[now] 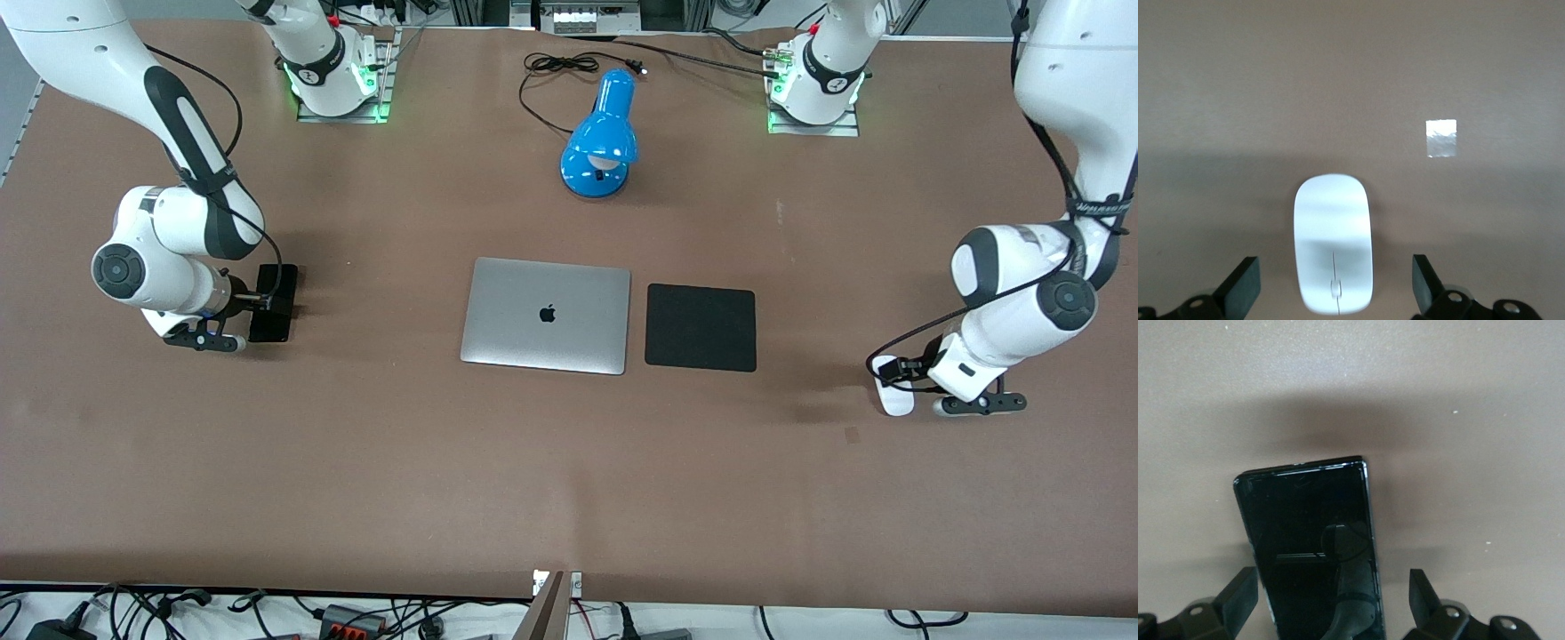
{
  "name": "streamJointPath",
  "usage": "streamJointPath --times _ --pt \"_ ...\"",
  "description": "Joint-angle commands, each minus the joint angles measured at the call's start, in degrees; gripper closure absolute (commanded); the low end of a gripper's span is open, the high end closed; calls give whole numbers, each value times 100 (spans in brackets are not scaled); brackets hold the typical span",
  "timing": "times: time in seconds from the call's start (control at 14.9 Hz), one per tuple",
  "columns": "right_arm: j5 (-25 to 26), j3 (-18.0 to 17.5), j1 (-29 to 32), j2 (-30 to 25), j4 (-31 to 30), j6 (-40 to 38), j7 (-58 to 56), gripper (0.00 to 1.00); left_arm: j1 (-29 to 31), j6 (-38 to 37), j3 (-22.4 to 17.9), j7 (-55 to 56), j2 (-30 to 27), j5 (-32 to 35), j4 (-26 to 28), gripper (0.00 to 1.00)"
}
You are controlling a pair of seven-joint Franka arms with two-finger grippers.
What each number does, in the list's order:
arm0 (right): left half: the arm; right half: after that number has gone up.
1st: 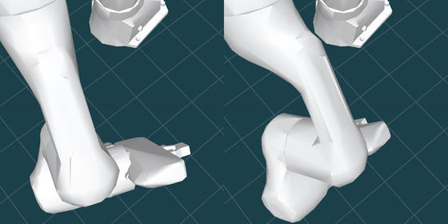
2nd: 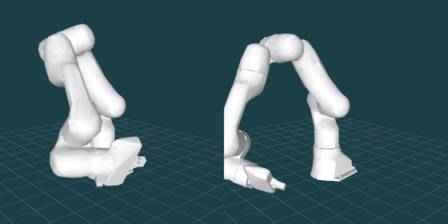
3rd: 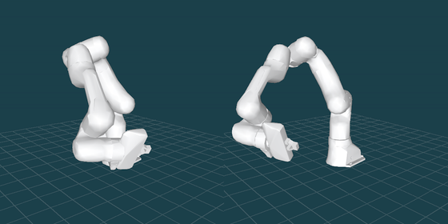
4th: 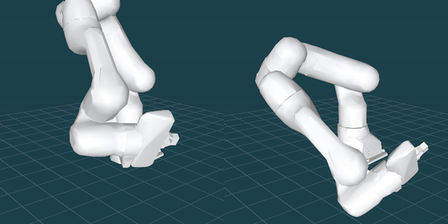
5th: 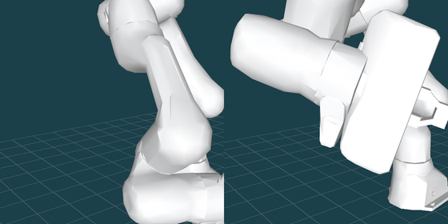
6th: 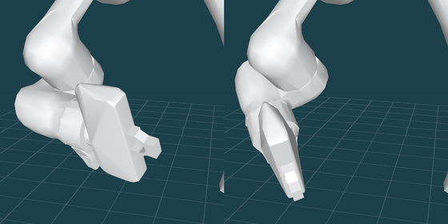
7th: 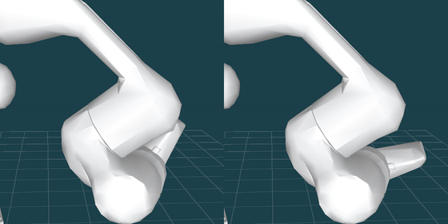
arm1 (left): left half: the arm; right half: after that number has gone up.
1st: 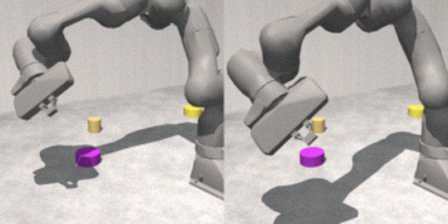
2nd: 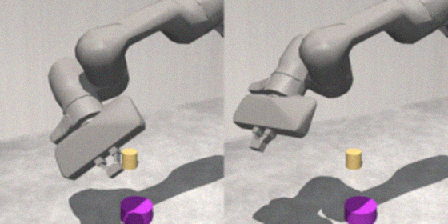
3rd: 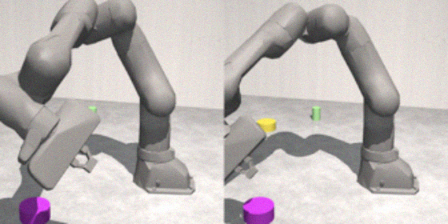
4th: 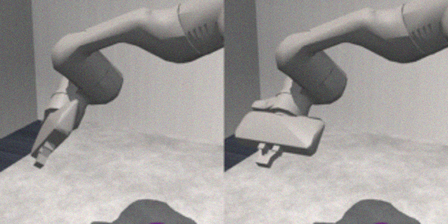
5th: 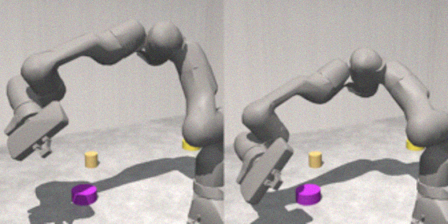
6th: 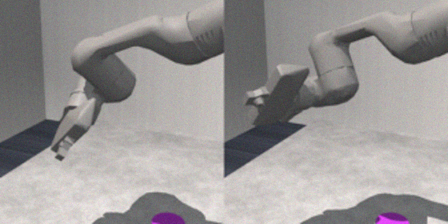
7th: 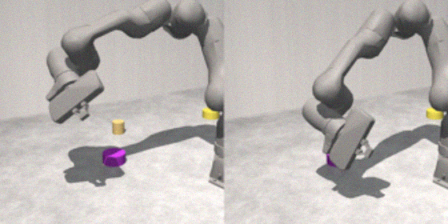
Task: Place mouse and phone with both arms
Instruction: 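Lift the phone with the right gripper while the left gripper grasps the mouse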
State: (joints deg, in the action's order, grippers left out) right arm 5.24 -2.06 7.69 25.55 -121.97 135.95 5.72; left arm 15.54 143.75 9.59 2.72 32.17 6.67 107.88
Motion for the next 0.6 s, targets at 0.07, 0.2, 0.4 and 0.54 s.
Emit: streamJointPath --times 0.07,0.2,0.4,0.54 --pt "-6 -58 49 -33 -187 125 131 0 89 671 25 -87 438 115 -48 0" --pt "12 -58 57 -33 -205 125 -97 0 151 698 25 -87 518 124 -48 0" --pt "12 -110 57 -33 -205 125 -352 0 151 707 25 -87 553 115 -56 8" --pt "12 -172 57 -33 -205 125 -414 0 151 698 25 -69 553 124 -56 33"
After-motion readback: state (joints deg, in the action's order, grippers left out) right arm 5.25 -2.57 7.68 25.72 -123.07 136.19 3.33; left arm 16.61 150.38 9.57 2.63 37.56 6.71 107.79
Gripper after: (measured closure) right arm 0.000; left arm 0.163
